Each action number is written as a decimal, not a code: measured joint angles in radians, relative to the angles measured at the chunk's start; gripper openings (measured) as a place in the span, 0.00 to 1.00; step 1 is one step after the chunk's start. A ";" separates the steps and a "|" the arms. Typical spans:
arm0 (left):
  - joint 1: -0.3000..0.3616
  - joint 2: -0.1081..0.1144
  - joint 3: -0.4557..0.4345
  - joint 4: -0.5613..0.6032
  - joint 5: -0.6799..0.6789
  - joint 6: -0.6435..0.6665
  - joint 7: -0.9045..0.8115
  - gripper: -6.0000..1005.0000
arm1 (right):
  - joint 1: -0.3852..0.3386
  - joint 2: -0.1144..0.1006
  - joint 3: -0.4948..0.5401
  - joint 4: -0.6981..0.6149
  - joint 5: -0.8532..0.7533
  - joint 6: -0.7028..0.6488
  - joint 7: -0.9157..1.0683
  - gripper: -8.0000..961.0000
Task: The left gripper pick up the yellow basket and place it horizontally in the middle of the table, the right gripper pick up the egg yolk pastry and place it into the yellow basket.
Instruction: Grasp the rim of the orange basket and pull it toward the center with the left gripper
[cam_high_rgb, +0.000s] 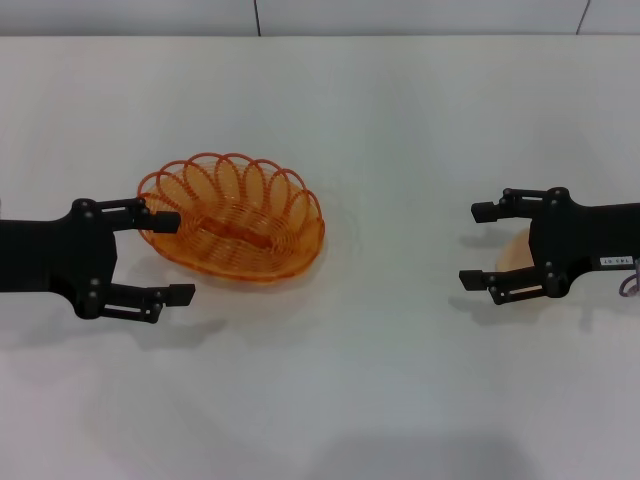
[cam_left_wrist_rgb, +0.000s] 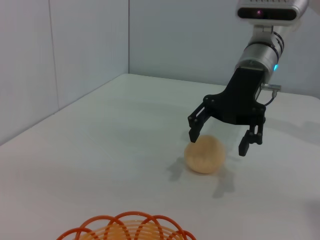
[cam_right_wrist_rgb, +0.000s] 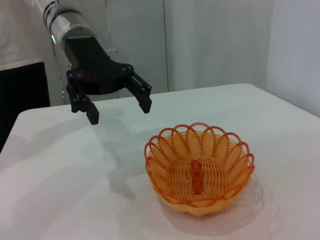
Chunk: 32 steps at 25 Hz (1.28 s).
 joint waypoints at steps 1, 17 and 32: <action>0.000 0.000 0.000 0.000 0.000 0.000 0.000 0.87 | 0.000 0.000 0.000 0.000 0.000 0.000 0.000 0.91; 0.005 -0.003 0.000 0.013 -0.012 -0.007 -0.020 0.87 | -0.005 0.001 0.009 -0.010 0.012 -0.006 -0.004 0.91; 0.152 -0.075 -0.035 0.568 -0.044 -0.037 -0.799 0.85 | -0.019 0.002 0.012 -0.050 0.032 -0.012 -0.004 0.91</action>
